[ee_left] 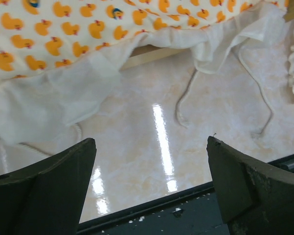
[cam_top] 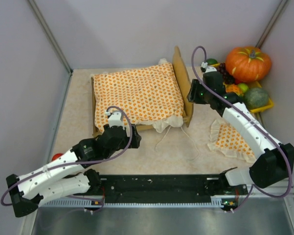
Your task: Set up the pet bed
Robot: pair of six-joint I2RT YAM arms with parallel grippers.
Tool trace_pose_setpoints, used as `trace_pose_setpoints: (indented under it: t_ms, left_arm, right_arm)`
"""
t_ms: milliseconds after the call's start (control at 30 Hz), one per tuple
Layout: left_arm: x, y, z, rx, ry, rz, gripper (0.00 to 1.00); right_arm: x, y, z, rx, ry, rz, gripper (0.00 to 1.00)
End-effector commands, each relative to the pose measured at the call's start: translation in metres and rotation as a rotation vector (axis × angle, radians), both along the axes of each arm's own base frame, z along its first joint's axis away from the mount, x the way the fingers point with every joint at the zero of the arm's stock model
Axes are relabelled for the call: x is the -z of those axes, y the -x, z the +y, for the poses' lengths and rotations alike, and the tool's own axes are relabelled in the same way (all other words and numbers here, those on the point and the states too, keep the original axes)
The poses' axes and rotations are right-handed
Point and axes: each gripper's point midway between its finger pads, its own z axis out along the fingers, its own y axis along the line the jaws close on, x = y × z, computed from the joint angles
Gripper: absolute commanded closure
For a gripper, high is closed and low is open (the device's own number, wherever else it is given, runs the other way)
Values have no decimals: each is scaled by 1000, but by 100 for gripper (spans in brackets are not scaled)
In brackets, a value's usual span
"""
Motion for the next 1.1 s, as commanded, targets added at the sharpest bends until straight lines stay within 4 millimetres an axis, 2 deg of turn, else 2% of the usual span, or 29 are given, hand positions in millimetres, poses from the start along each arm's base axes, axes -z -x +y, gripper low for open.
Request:
trace_pose_setpoints:
  t_ms: [0, 33, 133, 333, 400, 467, 500, 567, 600, 667, 700, 733, 767, 800, 867, 900, 967, 1000, 1033, 1067]
  left_arm:
    - [-27, -10, 47, -160, -66, -95, 1]
    - [-35, -14, 56, -176, -78, -126, 1]
    - [-51, -26, 77, -232, -120, -160, 1]
    - [-62, -45, 101, -287, -186, -142, 1]
    - [-66, -48, 103, -289, -190, -159, 1]
    - [-68, -51, 108, -301, -214, -158, 1]
    - [-67, -52, 117, -326, -231, -149, 1]
    - [-60, -56, 126, -354, -265, -130, 1]
    - [-56, -61, 139, -401, -279, -113, 1]
    - [-49, -68, 142, -389, -254, -85, 1]
    - [-46, -75, 158, -448, -244, -66, 1]
    - [-42, -83, 153, -420, -207, -68, 1]
    - [-41, -89, 156, -430, -194, -67, 1]
    - [-31, -97, 165, -457, -196, -32, 1]
    - [-25, -110, 165, -452, -171, -3, 1]
    - [-12, -118, 173, -471, -179, 50, 2]
    - [-9, -131, 172, -462, -159, 61, 8]
    - [2, -136, 174, -465, -171, 98, 10]
    - [2, -140, 174, -467, -164, 102, 11]
    - [2, -140, 171, -457, -153, 115, 13]
  right_arm:
    - [-35, -28, -10, 67, 62, -129, 62]
    - [-33, -32, -13, 77, 81, -128, 79]
    - [-41, -42, -22, 90, 147, -172, 100]
    - [-61, -72, -43, 34, 331, -290, 100]
    - [-68, -81, -29, -128, 244, -316, 100]
    - [-78, -86, -23, -210, 256, -361, 100]
    - [-76, -89, -21, -286, 325, -386, 100]
    - [-82, -91, -19, -351, 374, -427, 100]
    - [-84, -94, -24, -373, 420, -448, 100]
    - [-94, -94, -24, -430, 435, -496, 100]
    - [-97, -94, -24, -454, 439, -518, 100]
    - [-102, -95, -28, -461, 451, -544, 100]
    - [-100, -94, -28, -488, 475, -561, 100]
    - [-105, -96, -27, -497, 488, -598, 100]
    - [-104, -97, -28, -519, 519, -635, 100]
    - [-105, -98, -28, -524, 532, -653, 100]
    - [-109, -109, -36, -493, 574, -690, 100]
    - [-109, -112, -37, -487, 576, -696, 100]
    - [-116, -117, -37, -471, 579, -726, 100]
    - [-110, -124, -37, -465, 575, -712, 98]
